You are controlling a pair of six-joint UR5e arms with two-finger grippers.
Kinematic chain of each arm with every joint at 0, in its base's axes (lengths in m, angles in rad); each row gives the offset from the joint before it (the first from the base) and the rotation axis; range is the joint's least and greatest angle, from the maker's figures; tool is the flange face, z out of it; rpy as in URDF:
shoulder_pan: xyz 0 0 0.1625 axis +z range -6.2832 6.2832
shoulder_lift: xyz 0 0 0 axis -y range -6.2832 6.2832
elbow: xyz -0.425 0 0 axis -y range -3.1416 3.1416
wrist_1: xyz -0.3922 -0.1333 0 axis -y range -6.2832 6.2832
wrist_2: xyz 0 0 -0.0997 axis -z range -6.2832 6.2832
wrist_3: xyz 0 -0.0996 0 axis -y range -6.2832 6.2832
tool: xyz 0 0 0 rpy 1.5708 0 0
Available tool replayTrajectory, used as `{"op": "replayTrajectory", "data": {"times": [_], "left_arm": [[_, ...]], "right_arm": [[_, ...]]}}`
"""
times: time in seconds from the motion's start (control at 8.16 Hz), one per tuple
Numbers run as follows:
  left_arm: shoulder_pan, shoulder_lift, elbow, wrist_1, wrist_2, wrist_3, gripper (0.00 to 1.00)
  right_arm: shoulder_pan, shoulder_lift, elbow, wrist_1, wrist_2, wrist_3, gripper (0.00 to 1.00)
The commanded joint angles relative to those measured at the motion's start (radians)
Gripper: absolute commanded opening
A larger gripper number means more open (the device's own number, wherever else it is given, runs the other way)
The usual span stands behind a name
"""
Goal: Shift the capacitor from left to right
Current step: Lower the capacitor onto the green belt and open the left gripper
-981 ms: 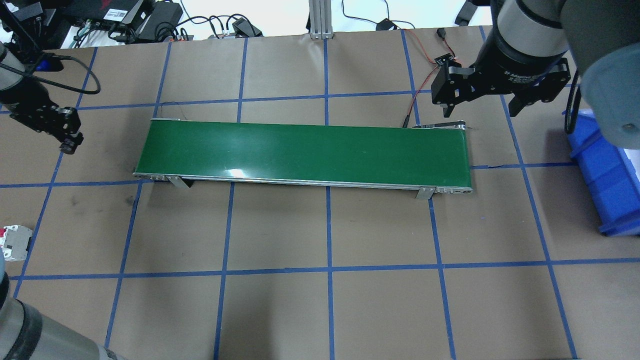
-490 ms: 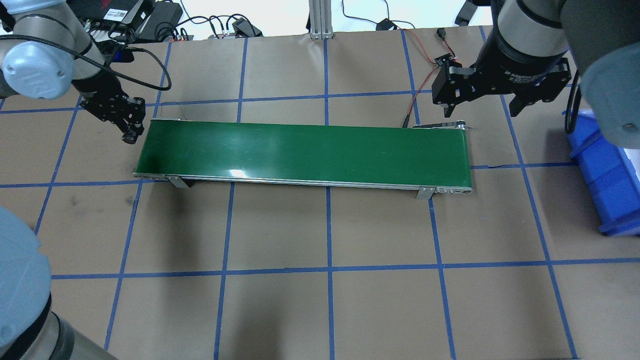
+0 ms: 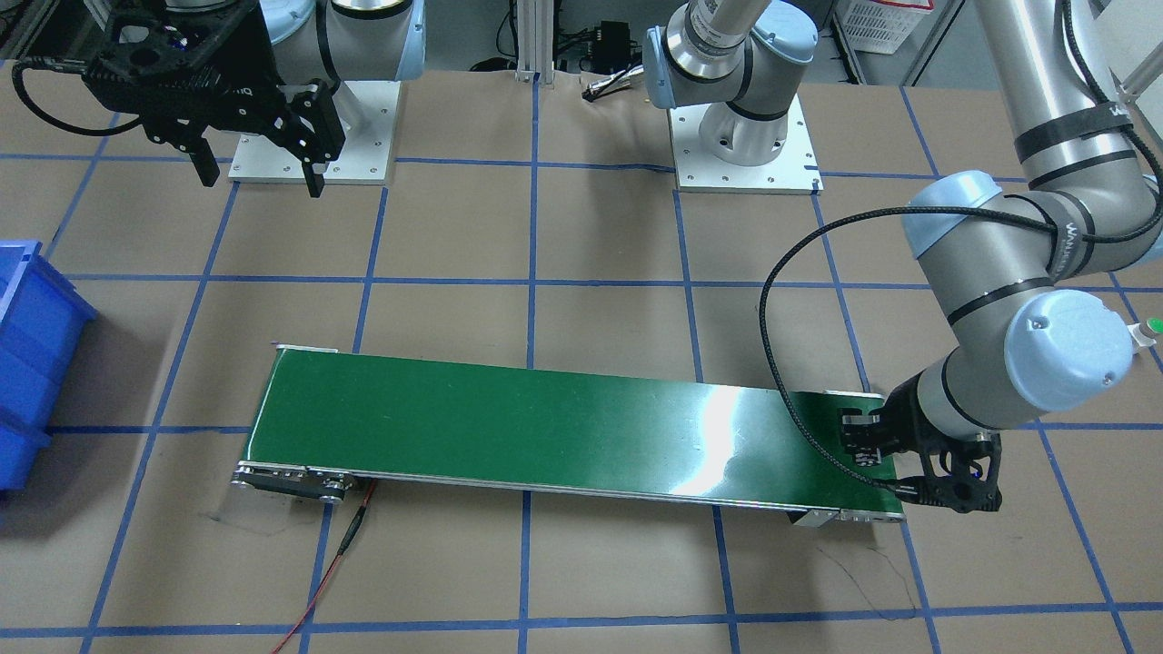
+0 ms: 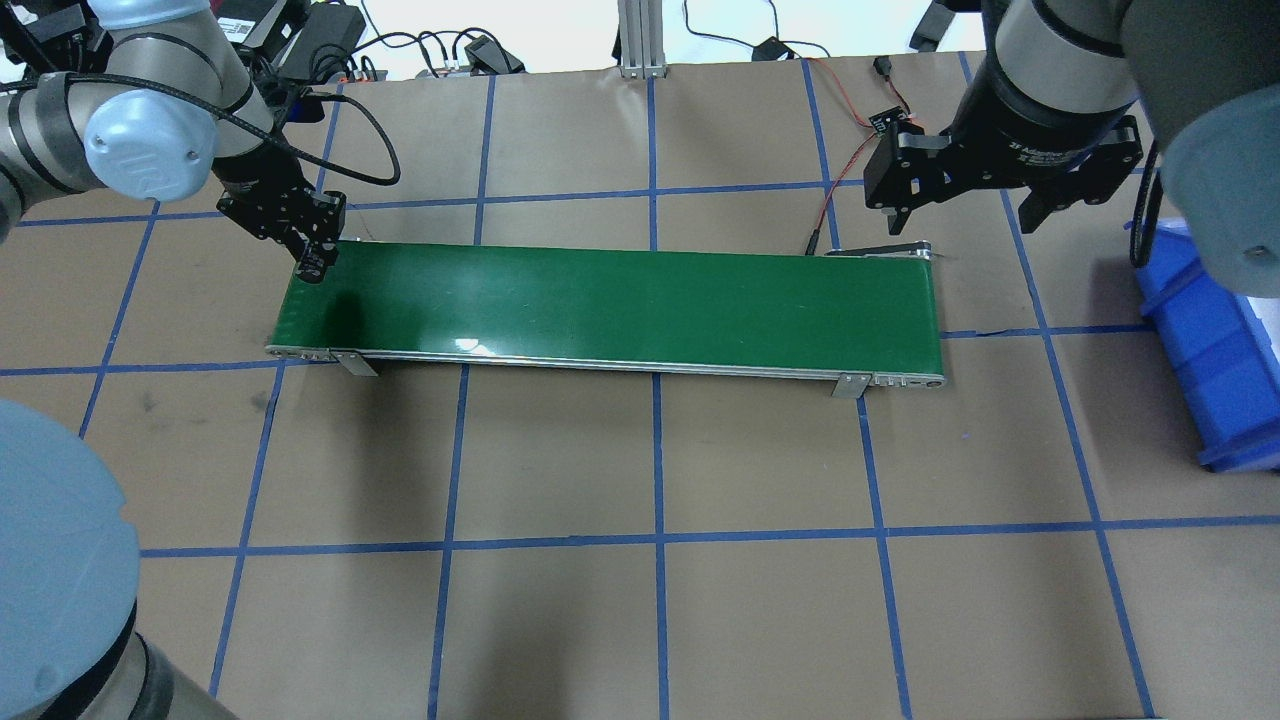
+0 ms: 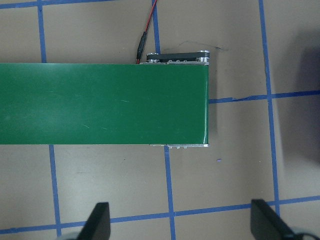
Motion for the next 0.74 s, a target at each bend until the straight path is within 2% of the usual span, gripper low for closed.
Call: {"op": "replayTrajectory", "data": {"times": [0.0, 0.25, 0.37, 0.49, 0.61], "left_arm": [[-0.015, -0.039, -0.002, 0.064, -0.004, -0.011, 0.00], [-0.044, -0.033, -0.005, 0.064, -0.004, -0.054, 0.00], [-0.044, -0.032, -0.012, 0.066, -0.002, -0.049, 0.05], [-0.044, -0.035, -0.029, 0.064, -0.004, -0.043, 0.05], [-0.046, -0.024, -0.057, 0.066, -0.002, -0.054, 0.12]], "right_arm": [[0.000, 0.000, 0.000, 0.000, 0.000, 0.000, 1.00], [0.000, 0.000, 0.000, 0.000, 0.000, 0.000, 1.00], [0.000, 0.000, 0.000, 0.000, 0.000, 0.000, 1.00], [0.000, 0.000, 0.000, 0.000, 0.000, 0.000, 1.00], [0.000, 0.000, 0.000, 0.000, 0.000, 0.000, 1.00]]}}
